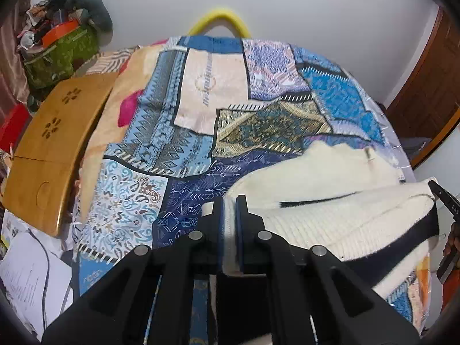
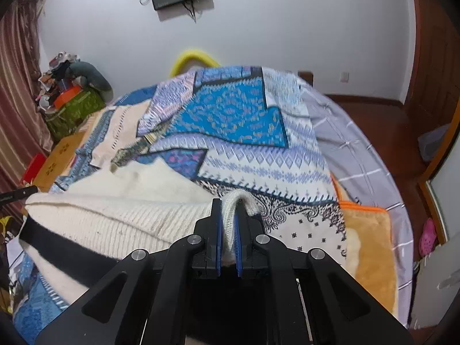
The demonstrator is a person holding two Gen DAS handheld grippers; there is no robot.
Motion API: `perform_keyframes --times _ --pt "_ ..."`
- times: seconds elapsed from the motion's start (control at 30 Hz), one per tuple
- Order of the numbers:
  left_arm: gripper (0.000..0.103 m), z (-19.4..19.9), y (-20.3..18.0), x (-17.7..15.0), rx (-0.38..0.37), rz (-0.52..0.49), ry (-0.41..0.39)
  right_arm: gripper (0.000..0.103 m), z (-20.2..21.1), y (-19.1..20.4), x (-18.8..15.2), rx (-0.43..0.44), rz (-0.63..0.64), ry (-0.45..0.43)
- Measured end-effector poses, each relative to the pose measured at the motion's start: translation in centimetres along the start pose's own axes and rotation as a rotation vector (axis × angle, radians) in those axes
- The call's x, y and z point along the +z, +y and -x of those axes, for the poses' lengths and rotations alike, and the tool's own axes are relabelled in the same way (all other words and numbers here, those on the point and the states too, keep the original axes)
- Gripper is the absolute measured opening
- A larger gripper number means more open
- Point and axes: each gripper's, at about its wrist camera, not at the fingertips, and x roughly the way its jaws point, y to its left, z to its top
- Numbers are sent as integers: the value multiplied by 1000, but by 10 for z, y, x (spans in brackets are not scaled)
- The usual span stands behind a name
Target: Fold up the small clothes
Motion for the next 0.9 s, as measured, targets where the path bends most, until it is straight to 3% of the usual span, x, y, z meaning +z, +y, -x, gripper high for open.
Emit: perform_keyframes --times 0.23,0.37,0.47,0.57,0.67,0.8,0.9 --pt "13 -26 7 0 41 10 38 12 -21 -2 -4 8 4 55" --pt "34 -16 7 1 81 -16 10 32 -11 2 1 -3 25 32" --pt "41 2 2 3 99 -53 -29 39 4 7 8 -8 55 -18" --pt "56 21 -2 4 96 -66 -64 44 17 15 12 11 87 -45" --pt "63 38 -7 1 90 -80 -96 49 26 26 11 31 117 -53" --pt "71 46 -12 -9 55 -77 -74 50 31 42 2 61 158 -32" --pt "74 44 -15 -20 34 -65 -30 66 31 52 -8 76 174 -19"
